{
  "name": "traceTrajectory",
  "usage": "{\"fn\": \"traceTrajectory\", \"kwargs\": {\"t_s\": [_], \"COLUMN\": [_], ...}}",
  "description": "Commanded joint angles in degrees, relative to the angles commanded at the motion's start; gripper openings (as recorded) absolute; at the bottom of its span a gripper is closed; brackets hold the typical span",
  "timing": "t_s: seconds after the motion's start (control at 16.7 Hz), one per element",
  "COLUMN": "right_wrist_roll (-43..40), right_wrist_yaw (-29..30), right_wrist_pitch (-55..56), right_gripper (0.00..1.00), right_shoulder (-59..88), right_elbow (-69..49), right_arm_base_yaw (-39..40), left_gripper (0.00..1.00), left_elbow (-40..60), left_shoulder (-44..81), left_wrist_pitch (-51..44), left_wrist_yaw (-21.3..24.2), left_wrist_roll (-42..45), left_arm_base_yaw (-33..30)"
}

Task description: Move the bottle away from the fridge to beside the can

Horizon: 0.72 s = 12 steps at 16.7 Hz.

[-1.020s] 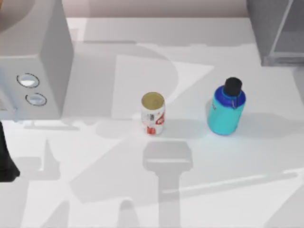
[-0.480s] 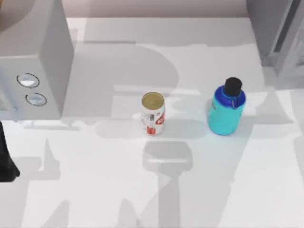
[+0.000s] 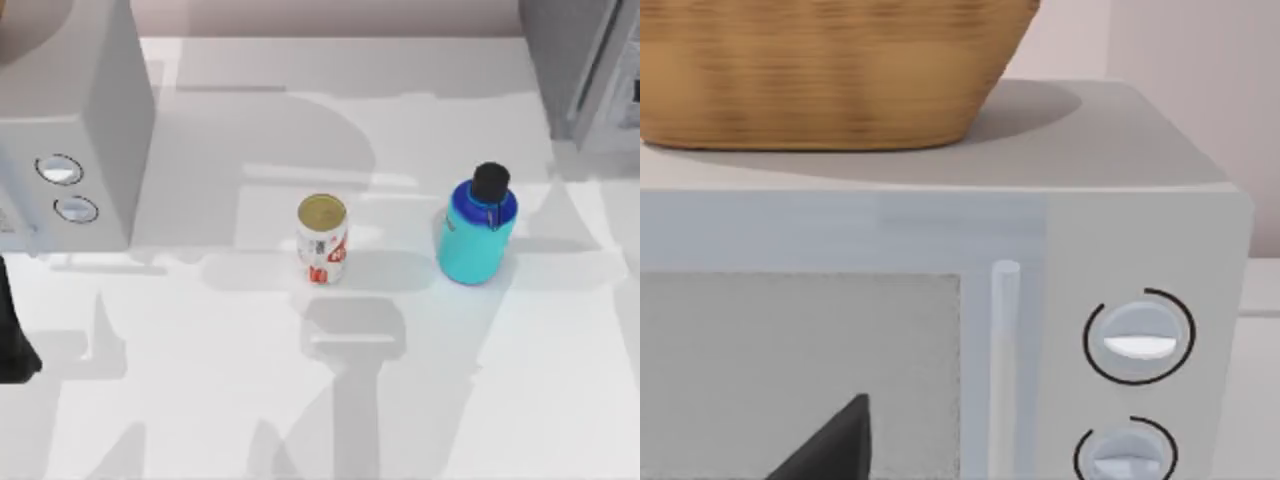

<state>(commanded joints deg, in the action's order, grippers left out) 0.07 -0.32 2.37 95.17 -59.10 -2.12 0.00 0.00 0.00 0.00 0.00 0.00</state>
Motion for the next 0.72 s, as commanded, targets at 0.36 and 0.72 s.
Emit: {"fn": "traceTrajectory", "kwargs": {"t_s": [0.36,0.72], "right_wrist_roll": [0.02,0.1], "right_wrist_yaw": [0.11,0.26], "right_wrist_pitch": [-3.1,-4.73], "right_gripper": [1.0,1.0], "right_shoulder": [12.41,18.48], "right_elbow": [-15.16,-23.64], "right_arm_base_yaw": [0.13,0.13], "left_gripper": [1.0,1.0], "left_elbow": [0.0,0.0], "left_shoulder": [0.0,0.0], "left_wrist_pitch": [0.0,0.0], "left_wrist_yaw": [0.0,0.0], "left_wrist_roll": [0.0,0.0], "left_arm_base_yaw": [0.0,0.0]}}
